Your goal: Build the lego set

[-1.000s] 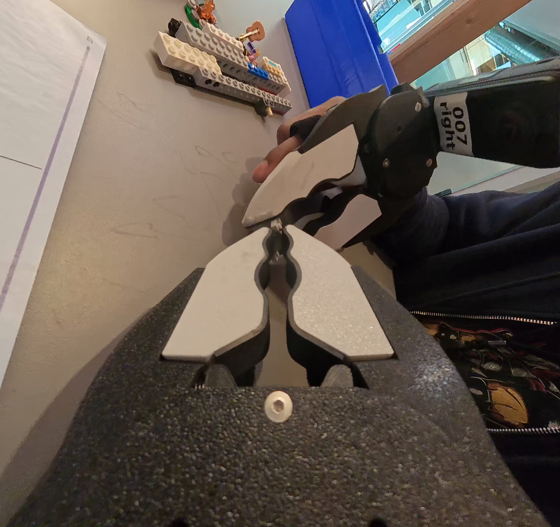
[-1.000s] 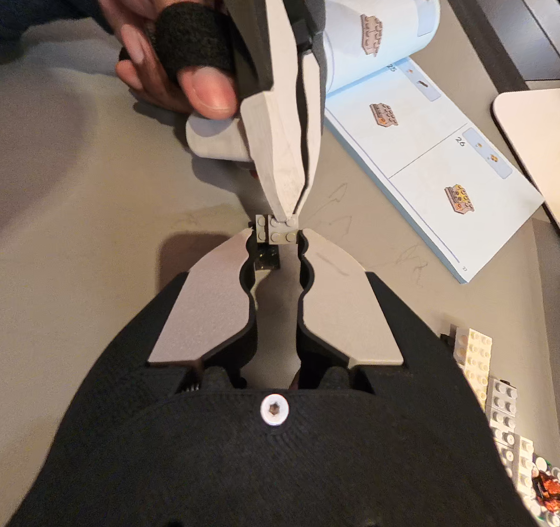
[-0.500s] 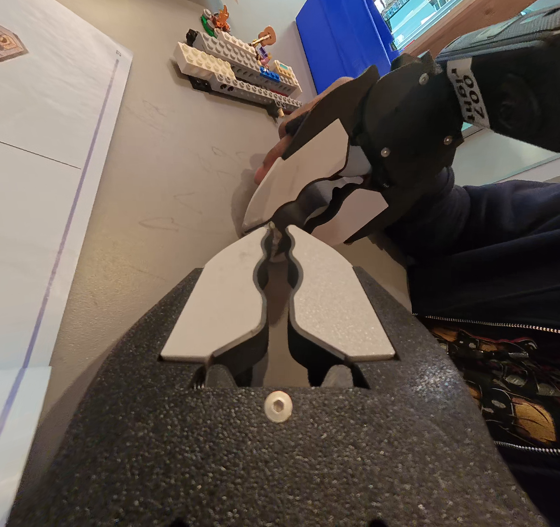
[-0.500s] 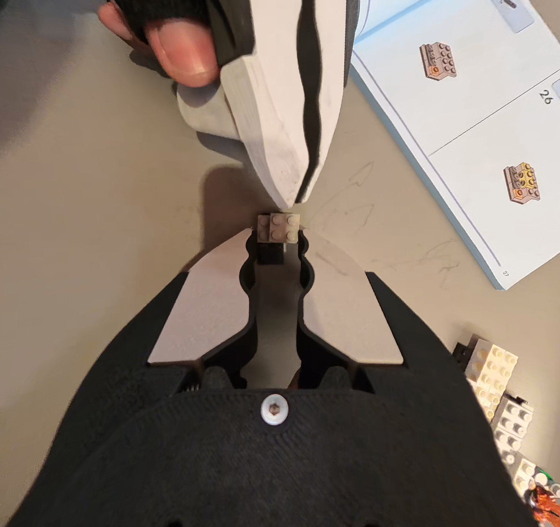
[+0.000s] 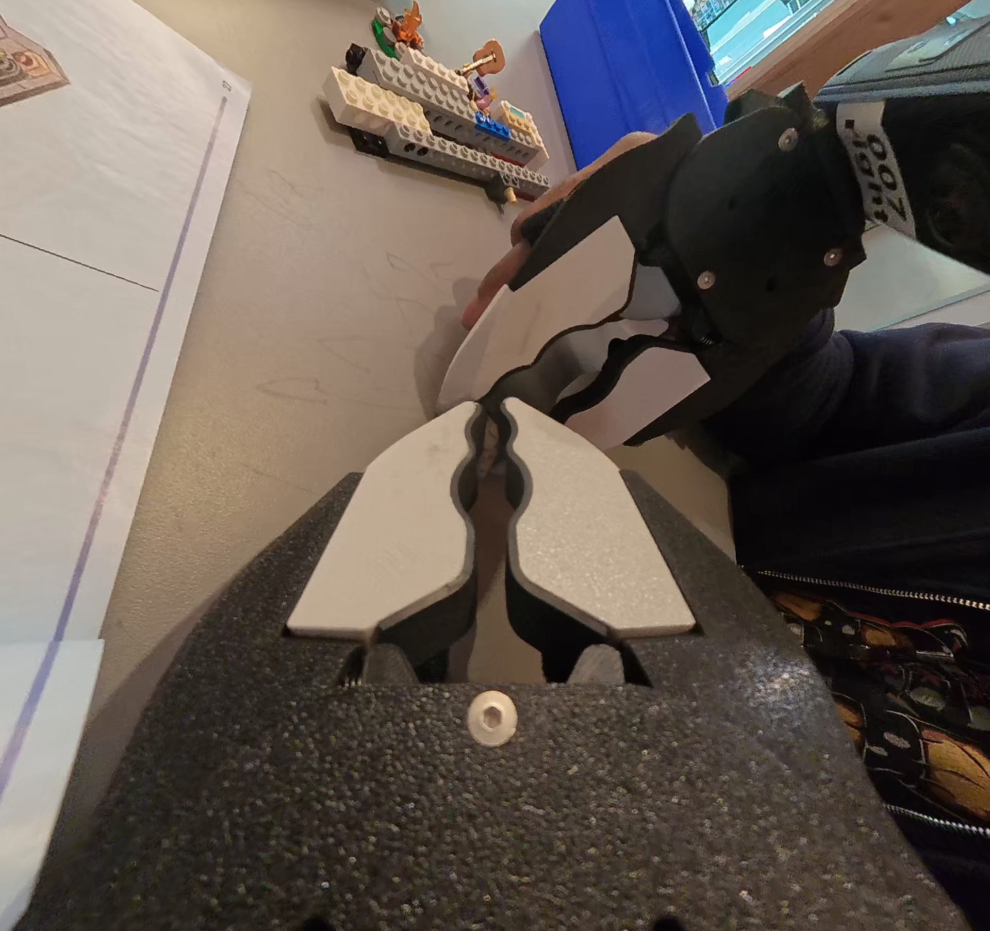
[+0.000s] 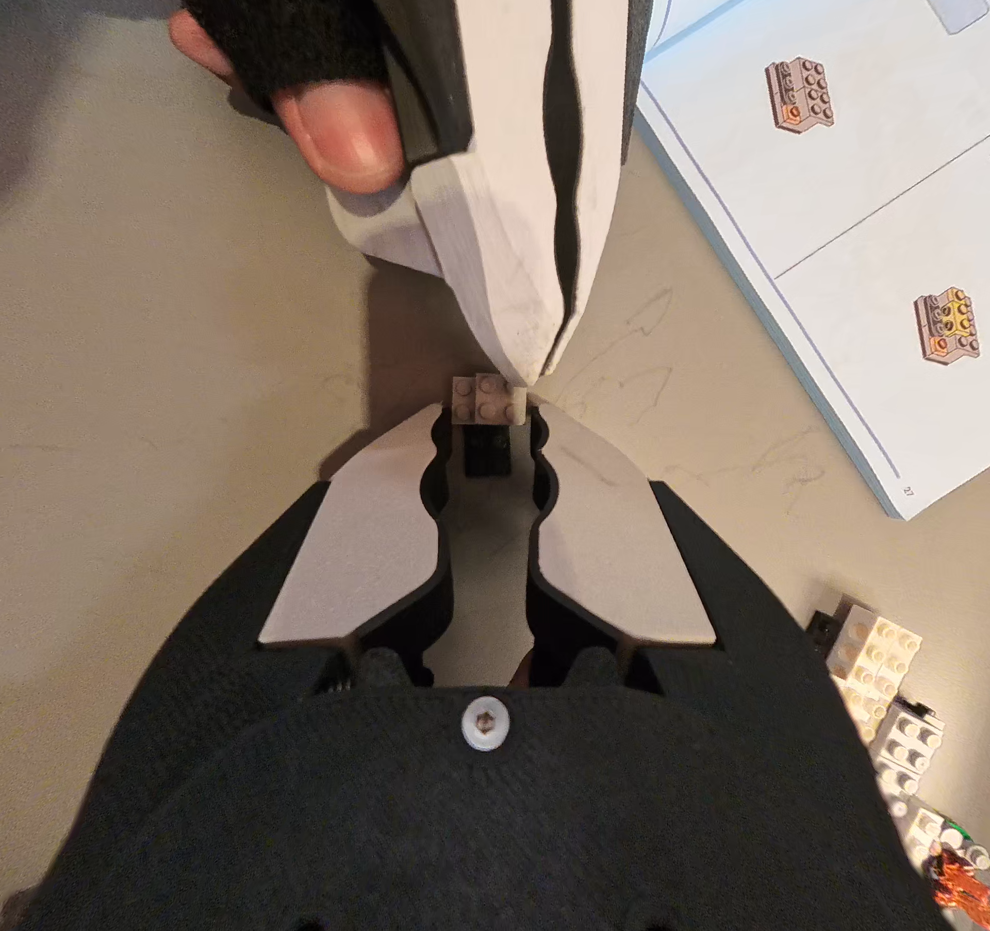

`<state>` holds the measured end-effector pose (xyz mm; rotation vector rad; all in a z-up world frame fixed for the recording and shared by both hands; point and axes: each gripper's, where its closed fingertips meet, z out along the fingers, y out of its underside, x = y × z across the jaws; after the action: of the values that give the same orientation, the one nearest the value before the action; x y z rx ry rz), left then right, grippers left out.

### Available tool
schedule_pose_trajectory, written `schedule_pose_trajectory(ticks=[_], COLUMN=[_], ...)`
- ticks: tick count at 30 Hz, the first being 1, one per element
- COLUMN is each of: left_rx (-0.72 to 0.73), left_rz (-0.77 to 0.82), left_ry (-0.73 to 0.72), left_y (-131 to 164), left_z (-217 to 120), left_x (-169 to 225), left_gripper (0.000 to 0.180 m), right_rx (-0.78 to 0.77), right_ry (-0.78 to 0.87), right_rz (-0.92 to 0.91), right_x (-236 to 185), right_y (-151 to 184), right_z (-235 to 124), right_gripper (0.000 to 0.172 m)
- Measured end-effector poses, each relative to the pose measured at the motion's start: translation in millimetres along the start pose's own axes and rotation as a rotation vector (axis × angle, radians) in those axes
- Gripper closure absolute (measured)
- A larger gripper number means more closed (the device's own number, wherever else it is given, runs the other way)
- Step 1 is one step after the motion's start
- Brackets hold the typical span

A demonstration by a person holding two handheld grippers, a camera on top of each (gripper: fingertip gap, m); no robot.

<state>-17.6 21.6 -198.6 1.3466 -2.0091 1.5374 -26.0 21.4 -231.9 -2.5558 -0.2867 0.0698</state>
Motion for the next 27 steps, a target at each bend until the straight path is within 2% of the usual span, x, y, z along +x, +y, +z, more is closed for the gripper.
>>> schedule_pose_trajectory(ticks=[15, 20, 27], left_rx=[0.008, 0.013, 0.016], left_rz=[-0.007, -0.010, -0.013], left_ry=[0.001, 0.002, 0.005], left_y=[-1.3, -2.0, -2.3], left_z=[-0.6, -1.2, -1.6], left_x=[-0.8, -1.1, -1.2], left_gripper=[0.180, 0.180, 0.180], right_rx=[-0.017, -0.012, 0.036], right_ry=[0.025, 0.058, 0.074], right_rz=[0.070, 0.095, 0.150], right_x=[3.2, 6.1, -1.4], right_y=[6.1, 8.5, 10.2], right_z=[-3.4, -5.3, -6.4], right_gripper=[0.147, 0.136, 0.138])
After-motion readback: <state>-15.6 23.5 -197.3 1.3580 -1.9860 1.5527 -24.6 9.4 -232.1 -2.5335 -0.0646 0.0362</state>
